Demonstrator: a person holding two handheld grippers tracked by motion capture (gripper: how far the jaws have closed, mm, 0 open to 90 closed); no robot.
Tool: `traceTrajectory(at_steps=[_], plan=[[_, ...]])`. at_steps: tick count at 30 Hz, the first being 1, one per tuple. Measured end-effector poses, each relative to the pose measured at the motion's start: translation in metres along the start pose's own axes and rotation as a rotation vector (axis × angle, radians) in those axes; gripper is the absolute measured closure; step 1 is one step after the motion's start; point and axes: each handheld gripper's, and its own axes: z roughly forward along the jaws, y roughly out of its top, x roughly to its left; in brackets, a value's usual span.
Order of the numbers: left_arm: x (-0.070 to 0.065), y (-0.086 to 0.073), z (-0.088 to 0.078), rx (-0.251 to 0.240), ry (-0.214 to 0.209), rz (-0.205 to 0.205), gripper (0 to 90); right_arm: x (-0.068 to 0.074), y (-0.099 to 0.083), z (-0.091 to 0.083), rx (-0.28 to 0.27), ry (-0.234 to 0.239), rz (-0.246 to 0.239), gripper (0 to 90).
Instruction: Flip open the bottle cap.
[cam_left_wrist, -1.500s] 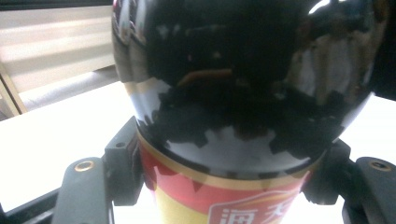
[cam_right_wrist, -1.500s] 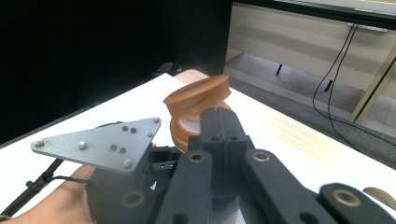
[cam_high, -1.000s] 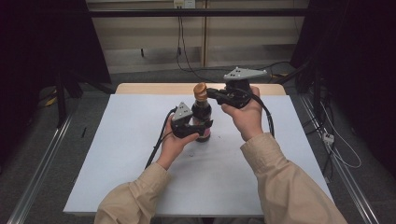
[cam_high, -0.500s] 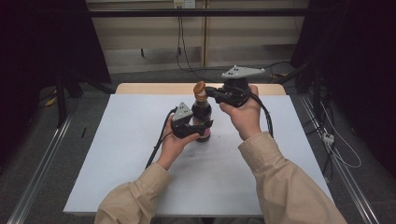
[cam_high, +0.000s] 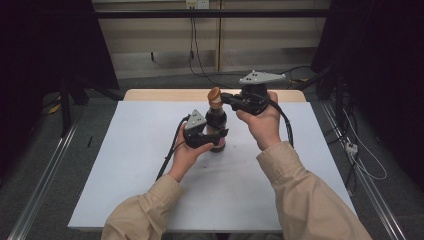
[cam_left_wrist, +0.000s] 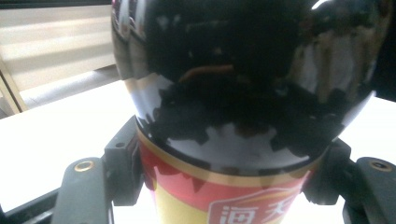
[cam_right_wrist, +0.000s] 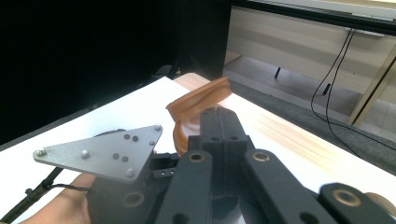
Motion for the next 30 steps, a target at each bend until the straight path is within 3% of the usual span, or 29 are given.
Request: traceTrajectory(at_steps=[17,30], plan=[[-0.0001,-0.0001,0.0001,0.001,0.000,-0.002,30.0,-0.0007,0.0006,0.0004,-0.010,0.007,0.016,90.0],[-0.0006,-0.0001,0.0001,0.004,0.002,0.004,30.0,0.0044,0.0085,0.0004,-0.016,0.012,0.003,90.0]])
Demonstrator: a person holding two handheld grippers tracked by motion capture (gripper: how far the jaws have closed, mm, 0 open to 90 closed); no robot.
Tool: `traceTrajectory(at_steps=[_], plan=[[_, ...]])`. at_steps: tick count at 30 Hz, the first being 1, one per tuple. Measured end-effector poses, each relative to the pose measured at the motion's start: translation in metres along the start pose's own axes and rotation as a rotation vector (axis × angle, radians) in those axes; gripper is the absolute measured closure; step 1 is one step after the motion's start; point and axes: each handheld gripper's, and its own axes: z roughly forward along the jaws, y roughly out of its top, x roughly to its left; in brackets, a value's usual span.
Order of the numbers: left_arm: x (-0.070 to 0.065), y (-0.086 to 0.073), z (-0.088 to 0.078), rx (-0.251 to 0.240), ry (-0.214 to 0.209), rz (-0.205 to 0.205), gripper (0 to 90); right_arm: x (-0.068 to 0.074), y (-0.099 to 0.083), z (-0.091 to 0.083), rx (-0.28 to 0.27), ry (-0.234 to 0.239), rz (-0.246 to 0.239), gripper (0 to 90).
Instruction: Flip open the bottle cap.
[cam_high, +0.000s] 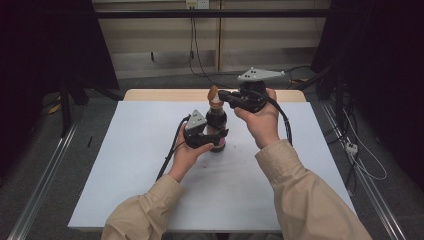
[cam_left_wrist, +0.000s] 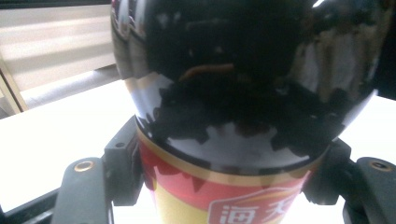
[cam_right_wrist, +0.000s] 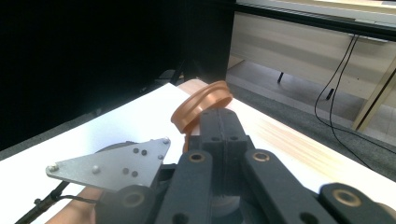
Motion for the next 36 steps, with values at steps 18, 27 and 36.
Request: traceTrajectory(at_steps=[18,27,36], plan=[[0.000,0.000,0.000,0.000,0.001,-0.001,29.8,0.007,0.005,0.002,-0.016,0.014,-0.016,90.0],[0.000,0.000,0.000,-0.004,0.000,-0.014,28.8,0.005,-0.001,-0.002,-0.013,0.028,-0.003,90.0],[0.005,0.002,-0.003,-0.015,-0.042,-0.079,21.5,-0.004,-0.013,-0.008,-0.012,0.010,0.036,71.4]])
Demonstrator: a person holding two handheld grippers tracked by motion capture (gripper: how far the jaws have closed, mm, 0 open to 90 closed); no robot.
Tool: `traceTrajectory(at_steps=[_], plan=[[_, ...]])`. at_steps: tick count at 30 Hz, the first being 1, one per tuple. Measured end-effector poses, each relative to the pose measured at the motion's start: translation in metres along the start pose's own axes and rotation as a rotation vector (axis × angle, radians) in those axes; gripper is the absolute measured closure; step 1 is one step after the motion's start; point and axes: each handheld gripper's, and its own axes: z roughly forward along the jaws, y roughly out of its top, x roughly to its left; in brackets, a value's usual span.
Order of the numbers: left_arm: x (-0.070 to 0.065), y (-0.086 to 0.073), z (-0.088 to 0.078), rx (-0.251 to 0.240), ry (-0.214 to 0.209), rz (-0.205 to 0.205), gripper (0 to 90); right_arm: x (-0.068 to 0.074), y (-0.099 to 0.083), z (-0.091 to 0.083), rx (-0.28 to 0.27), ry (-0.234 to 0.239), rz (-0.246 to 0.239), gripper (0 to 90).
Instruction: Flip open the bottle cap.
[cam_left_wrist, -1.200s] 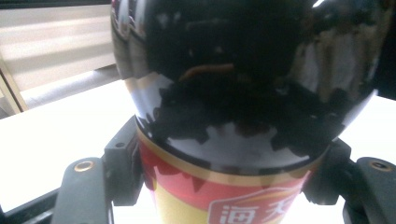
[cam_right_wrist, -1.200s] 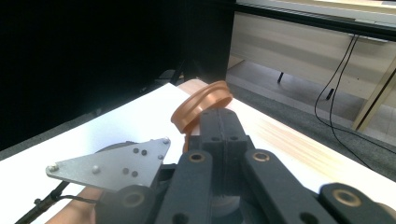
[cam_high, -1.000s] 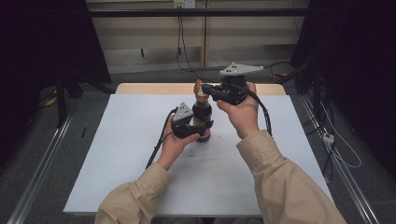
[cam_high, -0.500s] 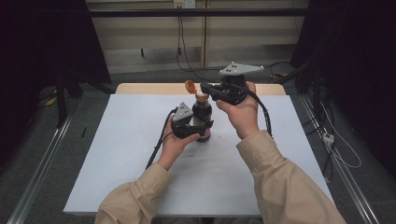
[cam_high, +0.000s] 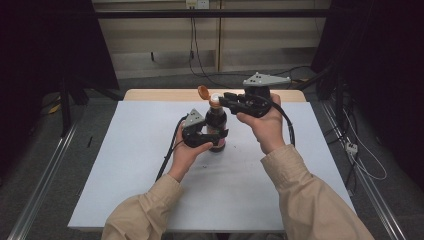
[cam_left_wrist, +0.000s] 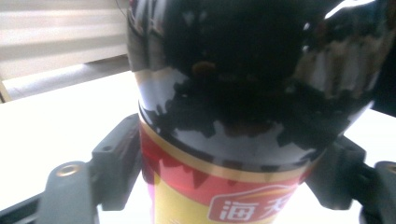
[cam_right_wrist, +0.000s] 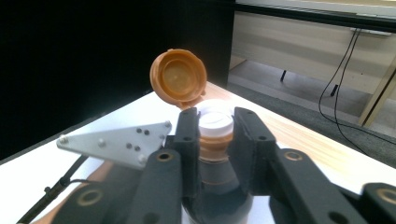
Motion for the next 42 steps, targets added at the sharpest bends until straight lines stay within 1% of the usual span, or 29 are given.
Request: traceTrajectory(at_steps=[3,4,5,6,9,11,13,19,22,26,28,30,33,35,37,40,42], plan=[[0.001,0.005,-0.005,-0.025,0.017,-0.001,18.5,-0.002,-0.002,-0.003,-0.006,0.000,0.008,65.3],[0.001,0.007,-0.007,-0.025,0.024,0.002,17.9,-0.002,-0.002,-0.004,-0.006,-0.003,0.009,63.0],[0.001,0.007,-0.008,-0.018,0.030,0.013,17.6,-0.002,-0.003,-0.005,-0.007,-0.005,0.008,61.6],[0.000,0.007,-0.008,-0.019,0.029,0.004,16.7,-0.002,-0.004,-0.006,-0.008,-0.005,0.006,59.6],[0.001,0.007,-0.009,-0.005,0.023,-0.006,14.9,-0.002,-0.007,-0.007,-0.003,-0.007,0.012,54.9],[0.001,0.007,-0.010,0.001,0.010,-0.016,14.5,-0.002,-0.010,-0.007,-0.006,-0.007,0.014,52.8],[0.001,0.008,-0.010,0.009,0.003,-0.016,14.4,-0.002,-0.013,-0.009,-0.004,-0.011,0.015,51.0],[0.001,0.007,-0.013,0.044,-0.020,-0.032,11.8,-0.008,-0.021,-0.016,-0.005,-0.030,0.032,49.3],[0.003,0.007,-0.017,0.065,-0.034,-0.053,9.9,-0.012,-0.024,-0.020,-0.005,-0.038,0.042,47.5],[0.003,0.008,-0.022,0.084,-0.022,-0.058,8.9,-0.014,-0.029,-0.022,-0.005,-0.039,0.049,42.7],[0.003,0.008,-0.025,0.087,-0.019,-0.041,8.7,-0.014,-0.033,-0.022,-0.007,-0.036,0.056,40.2],[0.002,0.008,-0.028,0.079,-0.022,-0.045,8.7,-0.014,-0.037,-0.022,-0.008,-0.028,0.059,37.9],[0.002,0.008,-0.033,0.072,-0.024,-0.039,8.2,-0.013,-0.042,-0.023,-0.009,-0.018,0.063,35.4],[0.001,0.009,-0.038,0.077,-0.009,-0.021,7.8,-0.012,-0.045,-0.023,-0.014,-0.011,0.063,34.6],[0.001,0.010,-0.043,0.070,-0.008,-0.009,7.7,-0.011,-0.048,-0.024,-0.017,0.000,0.064,33.2],[0.000,0.012,-0.052,0.067,-0.015,0.013,7.1,-0.009,-0.051,-0.024,-0.014,-0.001,0.058,31.0],[-0.001,0.014,-0.056,0.067,-0.018,0.010,5.8,-0.008,-0.053,-0.024,-0.018,0.001,0.053,30.2]])
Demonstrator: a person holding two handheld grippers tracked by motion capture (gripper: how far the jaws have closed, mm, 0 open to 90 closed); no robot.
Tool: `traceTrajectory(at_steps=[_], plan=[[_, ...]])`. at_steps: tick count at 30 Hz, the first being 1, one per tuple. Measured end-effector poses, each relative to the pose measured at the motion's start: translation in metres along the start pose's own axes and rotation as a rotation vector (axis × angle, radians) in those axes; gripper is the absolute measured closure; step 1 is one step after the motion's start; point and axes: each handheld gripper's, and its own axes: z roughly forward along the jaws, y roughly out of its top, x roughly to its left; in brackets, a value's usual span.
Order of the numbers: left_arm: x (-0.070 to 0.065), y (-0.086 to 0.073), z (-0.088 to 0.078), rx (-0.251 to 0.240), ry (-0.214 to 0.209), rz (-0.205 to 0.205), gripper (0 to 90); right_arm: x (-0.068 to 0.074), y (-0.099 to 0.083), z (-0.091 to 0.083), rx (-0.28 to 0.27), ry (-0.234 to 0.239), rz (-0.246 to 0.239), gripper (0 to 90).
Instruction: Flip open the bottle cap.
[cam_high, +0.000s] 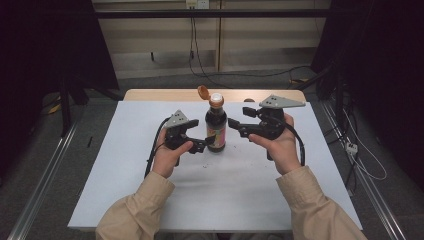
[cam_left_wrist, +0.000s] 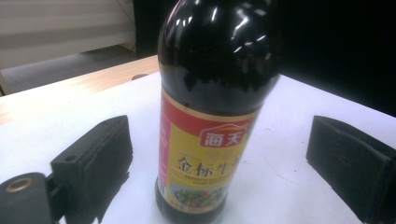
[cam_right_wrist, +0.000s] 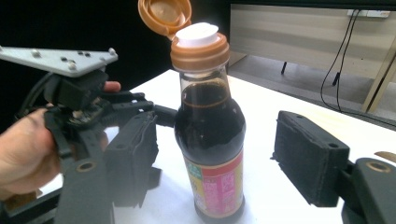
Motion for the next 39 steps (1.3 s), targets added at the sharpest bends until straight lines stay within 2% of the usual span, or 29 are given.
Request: traceTrajectory(at_steps=[3,13,16,20,22,28,34,39], plan=[[-0.002,0.002,-0.006,-0.007,-0.012,-0.014,5.6,0.002,-0.003,0.000,-0.001,0.004,0.003,28.6],[-0.006,-0.005,-0.021,0.004,-0.027,-0.001,5.4,0.007,-0.019,-0.004,0.000,0.026,0.000,24.2],[-0.011,-0.004,-0.028,0.018,-0.034,0.018,5.5,0.008,-0.023,-0.007,-0.004,0.028,-0.002,23.3],[-0.016,-0.002,-0.035,0.014,-0.044,0.029,5.4,0.009,-0.029,-0.010,-0.002,0.033,-0.003,22.7],[-0.016,-0.005,-0.039,0.000,-0.057,0.018,5.6,0.009,-0.033,-0.012,0.000,0.034,-0.005,22.6],[-0.014,-0.013,-0.047,0.017,-0.049,0.009,5.6,0.008,-0.044,-0.017,0.000,0.035,0.001,22.4],[-0.014,-0.018,-0.058,0.017,-0.047,0.023,5.5,0.006,-0.056,-0.020,0.005,0.038,0.004,22.1],[-0.011,-0.026,-0.068,0.023,-0.042,0.012,5.5,0.002,-0.068,-0.024,0.018,0.038,0.008,22.1]])
